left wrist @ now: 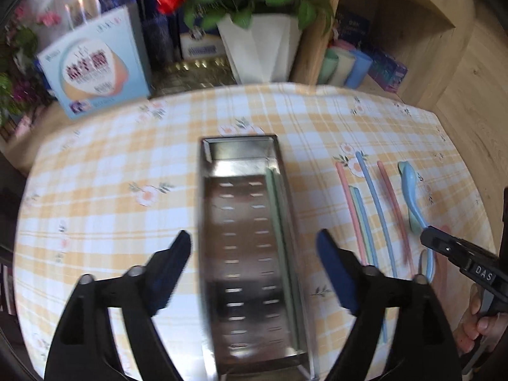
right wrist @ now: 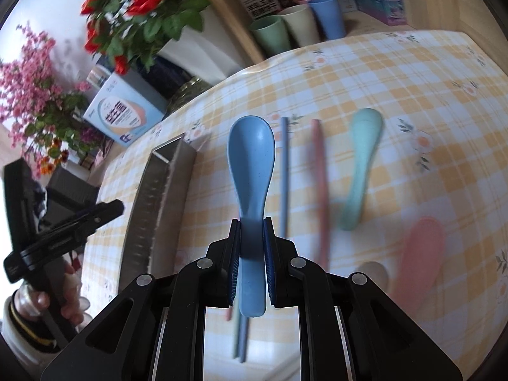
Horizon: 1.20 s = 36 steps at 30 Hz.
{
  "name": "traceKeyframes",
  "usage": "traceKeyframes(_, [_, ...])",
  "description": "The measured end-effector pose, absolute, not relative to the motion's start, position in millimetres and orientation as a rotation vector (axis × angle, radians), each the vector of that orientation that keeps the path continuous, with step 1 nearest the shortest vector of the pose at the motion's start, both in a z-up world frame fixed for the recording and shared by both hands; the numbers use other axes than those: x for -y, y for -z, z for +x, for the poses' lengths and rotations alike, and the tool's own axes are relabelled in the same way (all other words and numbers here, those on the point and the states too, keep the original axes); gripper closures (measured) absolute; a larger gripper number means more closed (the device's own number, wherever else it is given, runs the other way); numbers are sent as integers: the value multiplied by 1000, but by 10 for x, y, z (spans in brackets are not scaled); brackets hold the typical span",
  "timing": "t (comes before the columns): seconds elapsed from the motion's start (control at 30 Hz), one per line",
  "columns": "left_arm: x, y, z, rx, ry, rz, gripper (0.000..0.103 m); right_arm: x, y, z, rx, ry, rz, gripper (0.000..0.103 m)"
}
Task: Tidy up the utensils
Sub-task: 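Place green chopstick in caddy with left tool while right tool drops blue spoon in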
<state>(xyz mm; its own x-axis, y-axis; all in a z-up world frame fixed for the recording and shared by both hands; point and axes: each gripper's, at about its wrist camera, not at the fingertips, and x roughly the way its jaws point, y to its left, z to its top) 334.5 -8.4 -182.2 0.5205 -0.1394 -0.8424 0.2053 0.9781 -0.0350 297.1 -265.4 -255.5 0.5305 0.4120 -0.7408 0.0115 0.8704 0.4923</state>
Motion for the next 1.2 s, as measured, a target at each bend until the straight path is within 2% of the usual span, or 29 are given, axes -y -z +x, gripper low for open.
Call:
traceKeyframes(0.23, [-286, 1686, 3143, -946, 112, 91, 9, 2077, 2416, 3172, -1030, -307, 396, 89])
traceKeyframes(0.63, [-964, 1729, 2965, -944, 12, 14, 8, 843, 2466, 3704, -1125, -361, 211, 89])
traceKeyframes(1.2, [-1135, 1666, 2915, -923, -17, -32, 8, 482, 2660, 4088, -1190, -243, 89, 88])
